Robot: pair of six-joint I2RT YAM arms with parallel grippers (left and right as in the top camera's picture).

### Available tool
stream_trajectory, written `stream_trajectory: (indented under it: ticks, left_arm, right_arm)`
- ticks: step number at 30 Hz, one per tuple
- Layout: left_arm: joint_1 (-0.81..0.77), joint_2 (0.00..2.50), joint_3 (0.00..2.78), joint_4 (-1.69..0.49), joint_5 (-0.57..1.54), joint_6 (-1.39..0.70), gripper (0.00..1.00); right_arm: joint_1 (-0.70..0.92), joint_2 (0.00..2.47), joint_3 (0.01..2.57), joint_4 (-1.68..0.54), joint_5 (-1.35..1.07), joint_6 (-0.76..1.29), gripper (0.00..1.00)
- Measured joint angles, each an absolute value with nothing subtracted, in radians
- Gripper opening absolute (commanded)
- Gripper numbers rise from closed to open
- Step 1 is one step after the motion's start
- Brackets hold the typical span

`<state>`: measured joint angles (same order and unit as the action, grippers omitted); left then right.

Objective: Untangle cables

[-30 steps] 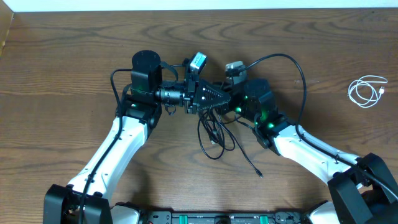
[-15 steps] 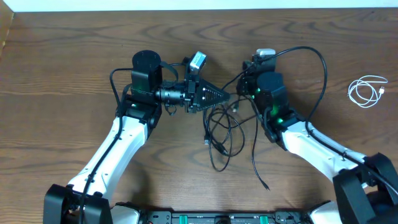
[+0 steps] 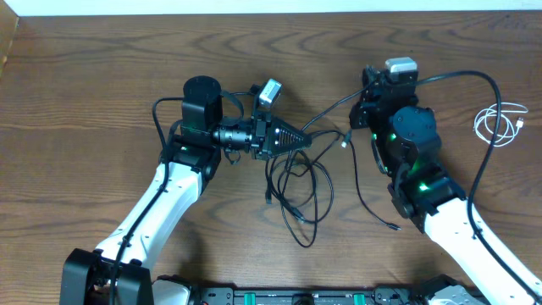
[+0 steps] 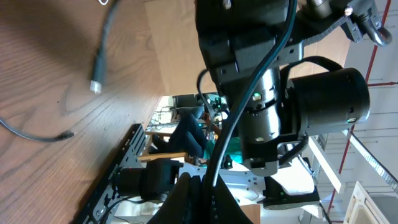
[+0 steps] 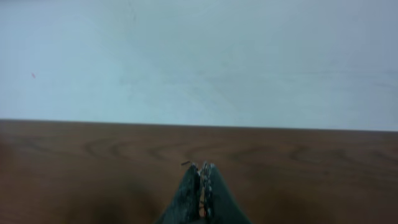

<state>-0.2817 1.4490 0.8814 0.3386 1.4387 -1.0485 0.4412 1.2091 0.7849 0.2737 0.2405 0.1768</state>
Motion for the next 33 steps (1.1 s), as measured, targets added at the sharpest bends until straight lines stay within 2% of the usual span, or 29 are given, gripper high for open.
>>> stream_trajectory:
  ticks: [10, 22, 24, 30, 33]
  left_arm:
    - [-0.283, 1.449, 0.877, 0.308, 1.437, -1.008, 0.08]
    - [-0.288, 1.449, 0.877, 0.292, 1.434, -0.986, 0.09]
    - [-0.290, 1.449, 0.876, 0.292, 1.435, -0.984, 0.17]
    - [-0.318, 1.449, 0.874, 0.293, 1.436, -0.940, 0.52]
    - [-0.349, 1.449, 0.873, 0.292, 1.438, -0.923, 0.64]
  right_arm:
    - [0.415, 1.171, 0.783, -0.040, 0.288, 0.195, 0.01]
    - [0.380, 1.171, 0.782, -0.447, 0.241, 0.417, 0.01]
    - [0.379, 1.171, 0.782, -0.472, 0.223, 0.430, 0.01]
    - [0.367, 1.171, 0.782, -0.540, 0.215, 0.458, 0.01]
    - [0.367, 1.171, 0.782, -0.563, 0.205, 0.464, 0.01]
